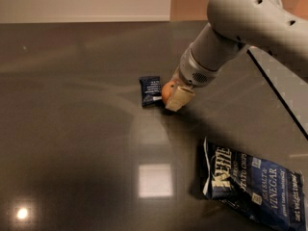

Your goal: Move orange near rxbar blueberry

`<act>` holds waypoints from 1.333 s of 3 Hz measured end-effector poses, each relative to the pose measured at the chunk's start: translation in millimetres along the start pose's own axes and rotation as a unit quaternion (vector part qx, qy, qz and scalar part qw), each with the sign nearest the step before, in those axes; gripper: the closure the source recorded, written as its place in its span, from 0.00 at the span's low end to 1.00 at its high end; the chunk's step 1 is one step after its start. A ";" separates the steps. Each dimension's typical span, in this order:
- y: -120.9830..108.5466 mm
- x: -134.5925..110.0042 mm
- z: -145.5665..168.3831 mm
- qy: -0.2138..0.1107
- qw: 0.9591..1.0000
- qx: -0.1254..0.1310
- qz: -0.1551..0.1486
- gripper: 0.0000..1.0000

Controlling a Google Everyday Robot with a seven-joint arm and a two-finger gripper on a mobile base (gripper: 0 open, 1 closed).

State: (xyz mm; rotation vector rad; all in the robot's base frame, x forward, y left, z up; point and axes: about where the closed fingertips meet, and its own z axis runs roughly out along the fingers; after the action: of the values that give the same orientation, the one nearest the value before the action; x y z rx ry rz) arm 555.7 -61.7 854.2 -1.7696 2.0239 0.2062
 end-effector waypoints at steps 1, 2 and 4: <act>-8.3 11.2 5.0 0.005 1.000 0.005 0.012 1.00; -13.0 17.4 9.6 0.001 1.000 0.004 0.024 0.84; -19.4 23.3 13.0 -0.018 0.999 -0.004 0.038 0.36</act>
Offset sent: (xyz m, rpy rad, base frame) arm 0.0211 -0.0220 -0.0209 0.0279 0.0243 -0.0776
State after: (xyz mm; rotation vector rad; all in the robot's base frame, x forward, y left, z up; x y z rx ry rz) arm 575.6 -81.0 836.3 -1.6829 2.0706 0.2682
